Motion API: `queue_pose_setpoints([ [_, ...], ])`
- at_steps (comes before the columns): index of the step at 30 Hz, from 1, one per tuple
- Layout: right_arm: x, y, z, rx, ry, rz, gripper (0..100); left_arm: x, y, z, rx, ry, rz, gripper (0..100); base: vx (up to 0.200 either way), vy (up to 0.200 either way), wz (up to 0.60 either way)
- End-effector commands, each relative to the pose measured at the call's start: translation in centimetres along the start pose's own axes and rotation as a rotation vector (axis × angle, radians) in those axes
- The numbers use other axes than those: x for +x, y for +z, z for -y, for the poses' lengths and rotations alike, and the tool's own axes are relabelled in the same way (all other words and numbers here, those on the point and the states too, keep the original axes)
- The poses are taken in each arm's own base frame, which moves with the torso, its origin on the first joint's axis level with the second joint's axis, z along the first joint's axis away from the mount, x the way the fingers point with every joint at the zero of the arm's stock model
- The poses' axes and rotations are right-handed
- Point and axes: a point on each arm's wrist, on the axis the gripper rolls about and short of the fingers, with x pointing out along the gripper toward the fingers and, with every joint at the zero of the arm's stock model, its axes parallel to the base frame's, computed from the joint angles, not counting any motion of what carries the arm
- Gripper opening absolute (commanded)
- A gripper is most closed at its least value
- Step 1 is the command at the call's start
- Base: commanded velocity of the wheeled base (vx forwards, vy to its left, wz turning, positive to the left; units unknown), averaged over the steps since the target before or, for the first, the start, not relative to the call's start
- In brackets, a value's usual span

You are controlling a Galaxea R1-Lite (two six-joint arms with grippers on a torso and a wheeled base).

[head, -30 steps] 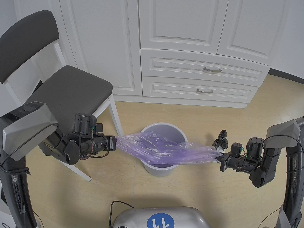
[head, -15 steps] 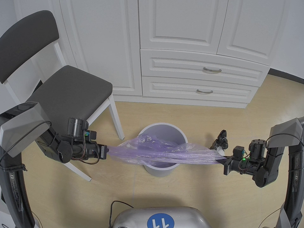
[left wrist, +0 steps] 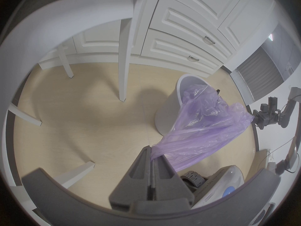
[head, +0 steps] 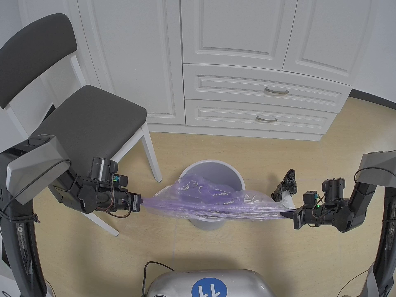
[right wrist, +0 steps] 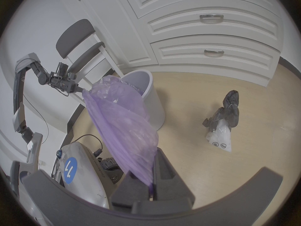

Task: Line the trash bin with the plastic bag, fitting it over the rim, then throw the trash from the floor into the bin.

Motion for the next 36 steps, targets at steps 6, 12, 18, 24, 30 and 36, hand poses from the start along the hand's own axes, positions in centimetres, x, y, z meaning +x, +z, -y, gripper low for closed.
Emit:
queue_pose_setpoints([
  [6,-0.1,0.6,1.1,-0.006,-0.026,0.028,0,1.5,0.5,1.1,-0.040,-0.018,0.037,0,0.000,0.000,0.00],
  [12,0.7,-0.2,3.2,0.020,-0.042,0.036,0,2.7,3.6,2.8,-0.150,0.014,0.176,0,0.000,0.000,0.00],
  [18,0.3,-0.8,4.6,0.045,-0.011,0.056,0,4.9,5.0,4.2,-0.138,0.015,0.216,0,0.000,0.000,0.00],
  [24,0.5,-1.3,4.8,0.054,-0.009,0.045,0,6.1,4.5,4.2,-0.140,0.020,0.189,0,0.000,0.000,0.00],
  [30,0.8,-1.8,3.6,0.008,0.022,0.020,0,4.8,2.5,2.3,-0.172,0.057,0.132,0,0.000,0.000,0.00],
  [36,0.9,-1.9,0.6,-0.038,0.086,-0.022,0,3.6,1.5,0.6,-0.175,0.082,0.099,0,0.000,0.000,0.00],
])
